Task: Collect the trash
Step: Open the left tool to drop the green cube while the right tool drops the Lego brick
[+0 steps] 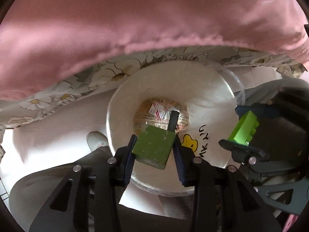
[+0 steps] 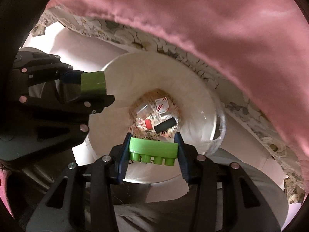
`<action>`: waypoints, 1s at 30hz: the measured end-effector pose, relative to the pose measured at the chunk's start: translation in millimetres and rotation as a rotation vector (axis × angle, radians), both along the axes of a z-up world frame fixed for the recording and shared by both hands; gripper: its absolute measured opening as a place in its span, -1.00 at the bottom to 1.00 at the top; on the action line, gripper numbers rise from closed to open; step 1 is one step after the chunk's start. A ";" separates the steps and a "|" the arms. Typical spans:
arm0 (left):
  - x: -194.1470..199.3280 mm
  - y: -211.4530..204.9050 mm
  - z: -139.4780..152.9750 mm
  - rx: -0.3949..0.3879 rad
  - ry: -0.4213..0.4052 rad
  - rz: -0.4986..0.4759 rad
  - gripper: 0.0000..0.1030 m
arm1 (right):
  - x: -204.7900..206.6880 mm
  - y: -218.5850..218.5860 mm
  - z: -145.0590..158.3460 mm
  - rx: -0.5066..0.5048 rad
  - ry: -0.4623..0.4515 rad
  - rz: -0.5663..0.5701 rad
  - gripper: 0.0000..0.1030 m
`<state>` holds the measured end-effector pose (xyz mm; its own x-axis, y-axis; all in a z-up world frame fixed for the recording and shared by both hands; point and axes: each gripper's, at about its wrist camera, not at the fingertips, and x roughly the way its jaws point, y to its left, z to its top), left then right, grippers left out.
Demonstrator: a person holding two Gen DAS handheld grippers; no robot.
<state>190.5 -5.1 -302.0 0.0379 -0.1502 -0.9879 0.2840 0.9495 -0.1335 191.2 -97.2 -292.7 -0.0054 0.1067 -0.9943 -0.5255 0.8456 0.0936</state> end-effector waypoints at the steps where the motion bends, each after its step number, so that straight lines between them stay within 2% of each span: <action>1: 1.4 -0.2 -4.4 -0.004 0.012 0.003 -0.24 | 0.4 1.3 -3.1 -0.001 0.009 0.000 -0.12; 8: 7.4 -2.8 -33.0 -0.030 0.094 0.035 -0.24 | 6.1 6.0 -20.9 -0.001 0.069 -0.009 -0.12; 21: 18.4 -8.9 -81.2 -0.046 0.216 0.073 -0.24 | 16.8 4.2 -78.2 -0.006 0.227 -0.055 -0.12; 30: 28.4 -0.3 -113.1 -0.096 0.315 0.176 -0.24 | 23.6 2.3 -107.4 -0.021 0.305 -0.098 -0.12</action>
